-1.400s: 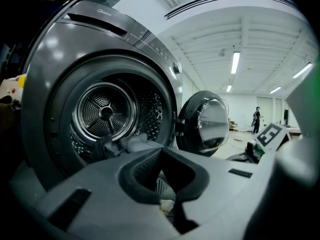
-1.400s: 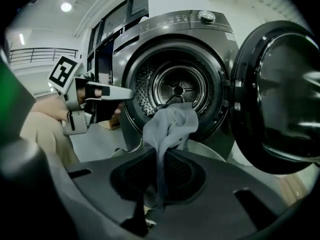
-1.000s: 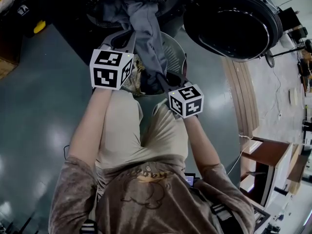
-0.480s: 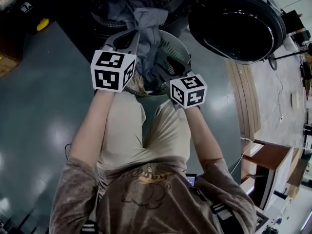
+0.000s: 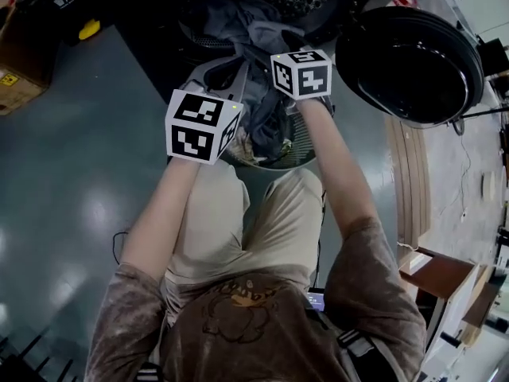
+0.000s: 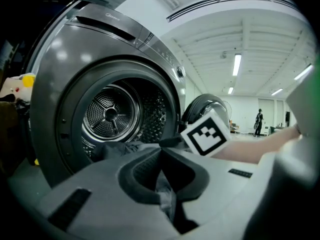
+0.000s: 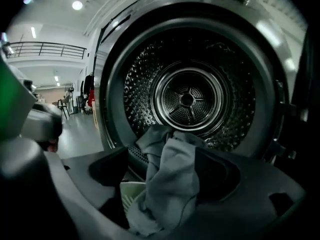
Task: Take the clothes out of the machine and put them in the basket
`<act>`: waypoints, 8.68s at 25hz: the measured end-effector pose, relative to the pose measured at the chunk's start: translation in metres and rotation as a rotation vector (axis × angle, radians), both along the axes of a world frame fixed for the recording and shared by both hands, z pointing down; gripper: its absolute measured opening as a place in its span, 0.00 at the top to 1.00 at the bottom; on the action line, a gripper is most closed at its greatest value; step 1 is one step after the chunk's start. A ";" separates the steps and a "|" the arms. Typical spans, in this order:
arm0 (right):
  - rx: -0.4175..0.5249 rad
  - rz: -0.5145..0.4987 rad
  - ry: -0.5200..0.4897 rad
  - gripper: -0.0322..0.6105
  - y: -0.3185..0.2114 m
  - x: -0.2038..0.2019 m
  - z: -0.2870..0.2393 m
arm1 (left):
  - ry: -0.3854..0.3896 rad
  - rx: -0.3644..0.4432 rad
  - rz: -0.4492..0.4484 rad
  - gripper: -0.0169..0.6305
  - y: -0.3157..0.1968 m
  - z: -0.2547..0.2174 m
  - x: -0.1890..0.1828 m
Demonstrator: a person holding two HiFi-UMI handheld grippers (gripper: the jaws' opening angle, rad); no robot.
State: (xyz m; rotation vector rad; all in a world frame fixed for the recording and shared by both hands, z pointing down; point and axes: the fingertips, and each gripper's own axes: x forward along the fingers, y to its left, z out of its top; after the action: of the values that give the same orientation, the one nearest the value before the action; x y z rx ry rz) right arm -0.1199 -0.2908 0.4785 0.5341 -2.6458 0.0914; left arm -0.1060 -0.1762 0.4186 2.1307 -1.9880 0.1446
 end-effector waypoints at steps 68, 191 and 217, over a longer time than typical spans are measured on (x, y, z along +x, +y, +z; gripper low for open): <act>-0.007 0.010 0.023 0.51 0.077 0.144 0.014 | 0.013 0.000 0.004 0.96 -0.008 0.002 0.019; 0.009 0.036 -0.321 0.96 0.075 0.134 -0.622 | 0.119 0.134 0.534 0.96 -0.029 -0.566 0.035; 0.002 0.137 -0.397 0.96 0.038 0.187 -0.573 | 0.116 0.131 0.339 0.96 -0.052 -0.520 0.048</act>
State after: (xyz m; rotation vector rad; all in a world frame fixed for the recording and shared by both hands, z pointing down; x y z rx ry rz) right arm 0.0674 -0.2528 -0.0948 0.7654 -2.9878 0.2608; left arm -0.0581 -0.2283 -0.1013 2.4831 -1.6001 -0.0555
